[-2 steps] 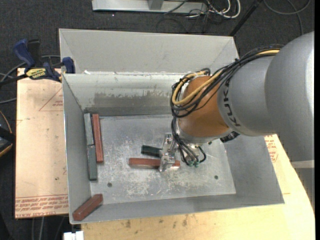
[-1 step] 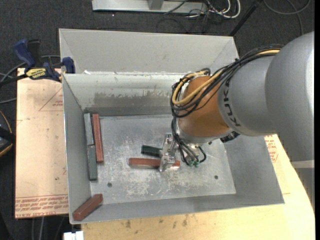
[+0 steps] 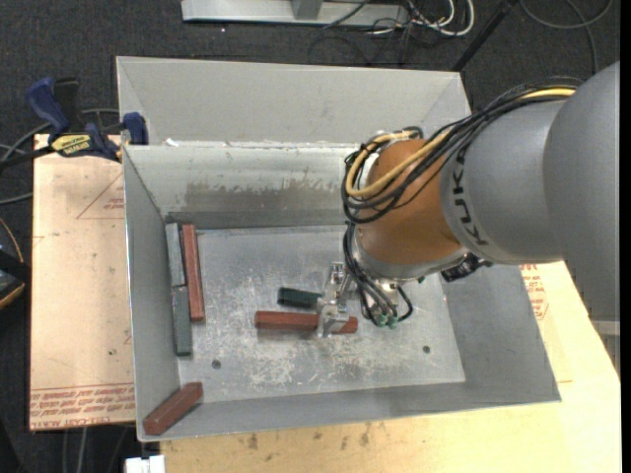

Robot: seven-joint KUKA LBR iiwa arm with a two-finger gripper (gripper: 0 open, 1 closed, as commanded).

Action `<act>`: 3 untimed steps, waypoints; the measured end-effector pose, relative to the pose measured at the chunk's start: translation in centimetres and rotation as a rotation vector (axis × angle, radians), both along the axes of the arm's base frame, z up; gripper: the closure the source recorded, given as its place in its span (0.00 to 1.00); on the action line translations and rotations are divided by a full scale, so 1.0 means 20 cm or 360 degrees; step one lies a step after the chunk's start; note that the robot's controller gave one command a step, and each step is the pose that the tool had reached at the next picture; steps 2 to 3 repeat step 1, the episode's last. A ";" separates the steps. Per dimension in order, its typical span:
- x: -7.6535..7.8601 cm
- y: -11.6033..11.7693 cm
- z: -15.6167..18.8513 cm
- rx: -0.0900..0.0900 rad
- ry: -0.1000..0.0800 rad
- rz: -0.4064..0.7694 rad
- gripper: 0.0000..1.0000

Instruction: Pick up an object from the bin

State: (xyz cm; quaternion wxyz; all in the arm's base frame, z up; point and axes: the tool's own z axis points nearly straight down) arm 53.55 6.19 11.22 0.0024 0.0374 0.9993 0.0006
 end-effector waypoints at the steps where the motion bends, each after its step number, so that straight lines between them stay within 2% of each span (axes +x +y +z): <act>1: 0.02 0.07 0.64 -0.0001 0.0004 0.0038 1.00; 3: 0.02 0.07 0.64 -0.0001 0.0004 0.0038 1.00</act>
Offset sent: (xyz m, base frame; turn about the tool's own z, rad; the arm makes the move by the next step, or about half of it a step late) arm 0.0000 0.0000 0.0000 0.0000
